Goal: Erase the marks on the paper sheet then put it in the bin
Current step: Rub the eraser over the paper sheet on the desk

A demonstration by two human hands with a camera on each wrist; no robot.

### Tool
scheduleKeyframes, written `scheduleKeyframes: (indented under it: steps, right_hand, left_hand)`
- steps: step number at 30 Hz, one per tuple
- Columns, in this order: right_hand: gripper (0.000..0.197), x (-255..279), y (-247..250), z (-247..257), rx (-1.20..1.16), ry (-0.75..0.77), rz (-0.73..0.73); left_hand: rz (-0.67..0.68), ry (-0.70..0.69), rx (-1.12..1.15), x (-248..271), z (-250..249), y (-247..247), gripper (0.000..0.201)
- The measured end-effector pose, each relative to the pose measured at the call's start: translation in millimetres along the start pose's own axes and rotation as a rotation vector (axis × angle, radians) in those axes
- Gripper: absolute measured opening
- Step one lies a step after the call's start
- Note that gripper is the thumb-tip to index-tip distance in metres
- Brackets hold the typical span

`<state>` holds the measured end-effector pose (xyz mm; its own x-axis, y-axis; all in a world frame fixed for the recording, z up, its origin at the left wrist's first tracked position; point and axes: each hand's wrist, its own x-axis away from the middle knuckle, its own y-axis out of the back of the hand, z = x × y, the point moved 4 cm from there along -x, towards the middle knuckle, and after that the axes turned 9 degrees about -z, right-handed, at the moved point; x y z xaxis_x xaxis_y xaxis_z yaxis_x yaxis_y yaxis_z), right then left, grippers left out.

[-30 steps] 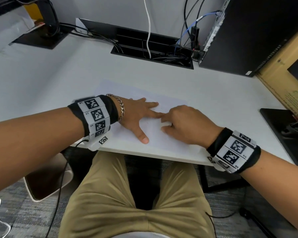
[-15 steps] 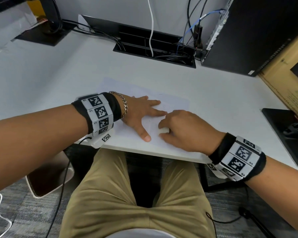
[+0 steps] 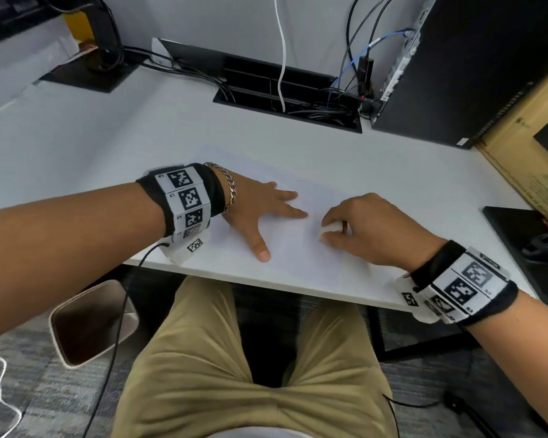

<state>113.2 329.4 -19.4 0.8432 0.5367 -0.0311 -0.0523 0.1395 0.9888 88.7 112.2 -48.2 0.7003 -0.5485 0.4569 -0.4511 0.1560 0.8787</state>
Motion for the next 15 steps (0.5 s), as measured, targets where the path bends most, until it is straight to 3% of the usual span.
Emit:
scheduleKeyframes:
  steps: [4, 15]
  right_hand:
    - [0.033, 11, -8, 8, -0.022, 0.037, 0.056]
    - [0.034, -9, -16, 35, 0.017, 0.122, 0.019]
  left_hand:
    - [-0.013, -0.018, 0.001, -1, -8, 7, 0.115]
    - [0.009, -0.018, -0.016, -10, -6, -3, 0.121]
